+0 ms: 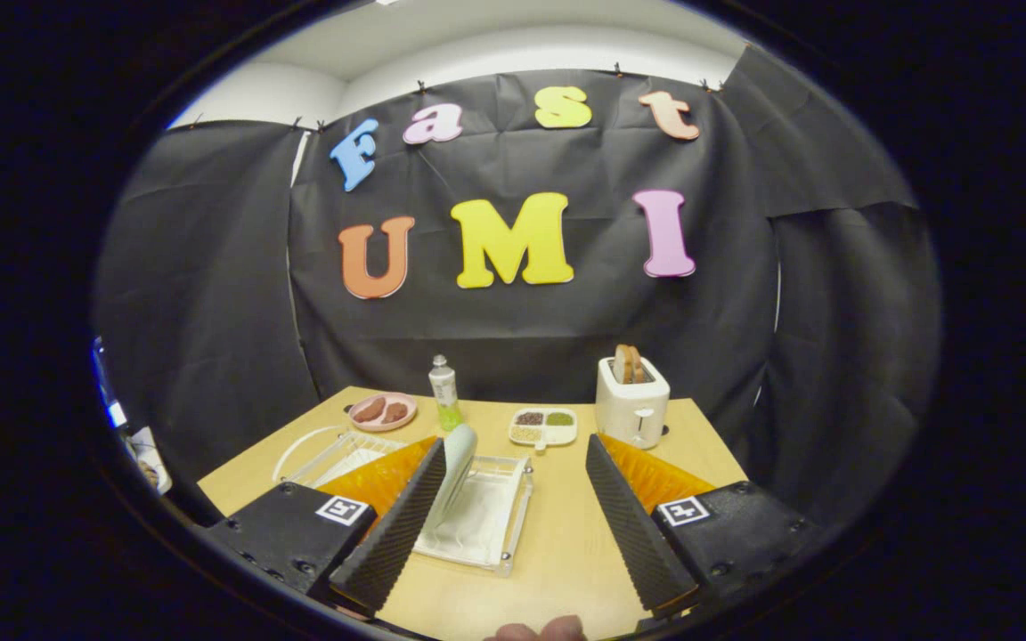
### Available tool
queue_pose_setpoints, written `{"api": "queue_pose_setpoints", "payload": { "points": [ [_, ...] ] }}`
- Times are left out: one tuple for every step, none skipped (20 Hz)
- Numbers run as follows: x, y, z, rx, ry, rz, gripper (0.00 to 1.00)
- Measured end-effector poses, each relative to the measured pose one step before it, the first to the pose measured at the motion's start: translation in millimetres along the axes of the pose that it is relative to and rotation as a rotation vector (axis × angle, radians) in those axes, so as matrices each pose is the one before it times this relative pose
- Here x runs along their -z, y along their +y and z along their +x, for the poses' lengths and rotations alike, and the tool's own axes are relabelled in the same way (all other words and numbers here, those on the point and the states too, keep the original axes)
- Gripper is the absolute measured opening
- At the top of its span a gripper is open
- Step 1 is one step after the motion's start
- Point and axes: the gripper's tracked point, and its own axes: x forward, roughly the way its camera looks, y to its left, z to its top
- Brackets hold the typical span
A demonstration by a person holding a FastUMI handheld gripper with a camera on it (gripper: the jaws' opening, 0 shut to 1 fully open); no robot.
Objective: Take the plate from the dish rack, then take the spoon from the basket and place it into the plate.
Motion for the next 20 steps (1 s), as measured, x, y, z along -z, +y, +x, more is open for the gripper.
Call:
{"api": "queue_pose_setpoints", "payload": {
  "points": [
    [-8.69,4.05,7.8,-0.00076,0.02777,-0.01086,1.0],
    [-4.98,6.75,8.68,-0.00763,0.03348,-0.01064,1.0],
    [-6.59,8.18,8.66,-0.0123,0.02513,-0.00004,1.0],
    [-3.73,8.51,7.69,-0.01298,0.0384,-0.00142,1.0],
    [-2.21,7.47,8.82,-0.01296,0.03755,0.00185,1.0],
    [-4.45,6.2,9.9,-0.0019,0.03144,0.00646,1.0],
    [-2.64,3.98,10.24,0.00341,0.039,0.00575,1.0],
    [-0.57,4.81,10.33,0.00166,0.03939,0.00438,1.0],
    [-1.85,4.18,10.14,0.00652,0.03981,-0.00036,1.0],
    [-1.77,1.23,11.23,0.01965,0.03061,0.00163,1.0],
    [-1.71,1.58,9.92,0.01498,0.02186,0.00152,1.0],
    [0.29,4.6,10.94,0.00182,0.02478,0.00496,1.0],
    [1.25,4.07,10.22,-0.00271,0.02937,0.00982,1.0],
    [3.13,3.43,12.87,-0.00318,0.03022,0.01037,1.0],
    [3.53,2.22,10.17,0.0016,0.02864,0.00819,1.0],
    [3.03,-0.08,8.67,0.00787,0.02628,0.00555,1.0],
    [2.04,-1.15,7.88,0.01295,0.02421,0.0057,1.0],
    [2.11,-1.24,8.88,0.0104,0.02315,0.01091,1.0],
    [3.04,0.06,8.74,0.00367,0.02662,0.01653,1.0],
    [5.23,0.03,9.92,-0.00243,0.03053,0.01826,1.0]
  ]
}}
